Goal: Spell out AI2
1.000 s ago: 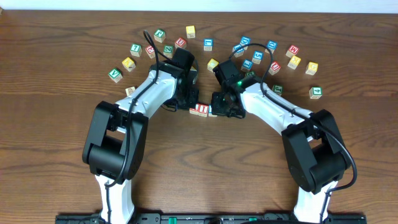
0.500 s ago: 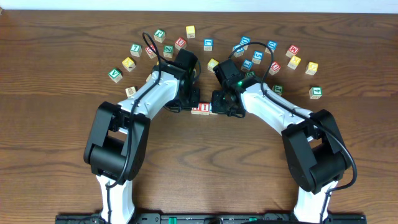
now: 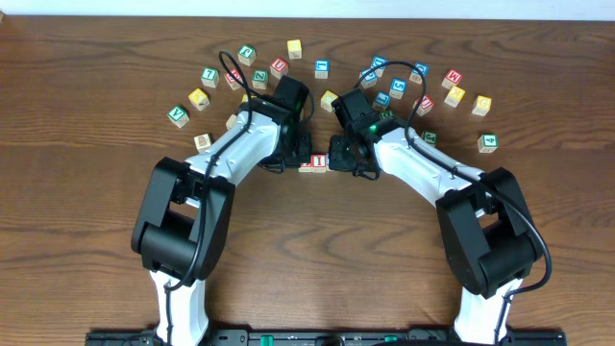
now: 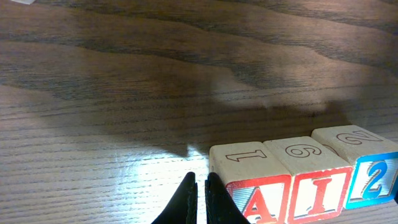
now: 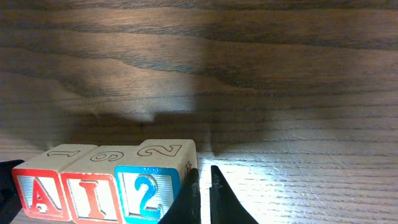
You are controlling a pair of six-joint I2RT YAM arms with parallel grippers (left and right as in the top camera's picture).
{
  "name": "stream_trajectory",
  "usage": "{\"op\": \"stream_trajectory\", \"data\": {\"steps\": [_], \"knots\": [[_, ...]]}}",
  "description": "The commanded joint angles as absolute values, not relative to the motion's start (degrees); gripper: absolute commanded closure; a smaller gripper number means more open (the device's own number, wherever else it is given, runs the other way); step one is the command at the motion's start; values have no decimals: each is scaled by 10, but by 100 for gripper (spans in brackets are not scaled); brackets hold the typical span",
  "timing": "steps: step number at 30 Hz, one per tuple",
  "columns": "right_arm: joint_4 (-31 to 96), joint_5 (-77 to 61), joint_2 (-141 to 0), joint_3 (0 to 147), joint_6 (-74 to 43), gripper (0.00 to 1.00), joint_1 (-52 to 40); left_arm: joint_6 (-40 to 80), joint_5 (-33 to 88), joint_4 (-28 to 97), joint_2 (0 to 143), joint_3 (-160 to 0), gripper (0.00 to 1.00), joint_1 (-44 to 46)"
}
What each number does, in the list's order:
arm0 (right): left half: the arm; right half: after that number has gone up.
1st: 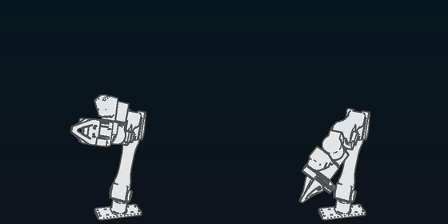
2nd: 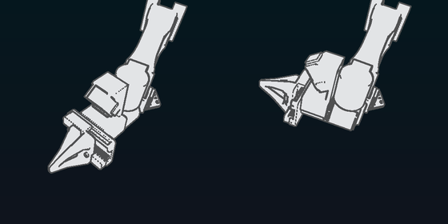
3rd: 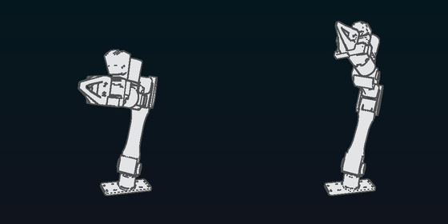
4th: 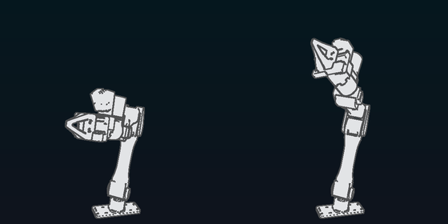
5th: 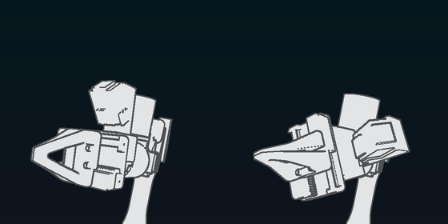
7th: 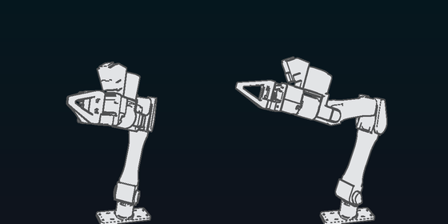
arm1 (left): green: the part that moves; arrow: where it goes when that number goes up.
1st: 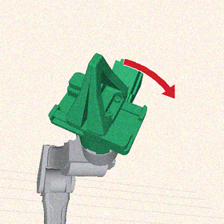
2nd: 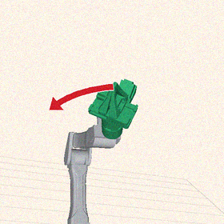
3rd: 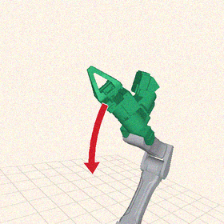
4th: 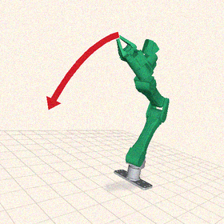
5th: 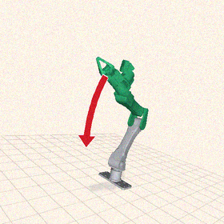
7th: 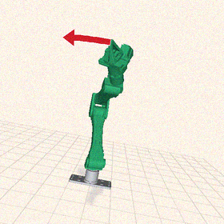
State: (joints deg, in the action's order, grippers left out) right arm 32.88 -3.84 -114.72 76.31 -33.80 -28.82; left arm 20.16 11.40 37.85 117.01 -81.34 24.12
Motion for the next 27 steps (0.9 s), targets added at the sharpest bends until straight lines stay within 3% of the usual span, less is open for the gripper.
{"op": "stream_trajectory", "data": {"steps": [1,27], "knots": [[326,-70,-1154,763,-331,97,-295,211,145,374,1178,-811,92,258],[389,-44,-1138,788,-331,99,-279,178,101,387,1167,-814,92,256]]}}
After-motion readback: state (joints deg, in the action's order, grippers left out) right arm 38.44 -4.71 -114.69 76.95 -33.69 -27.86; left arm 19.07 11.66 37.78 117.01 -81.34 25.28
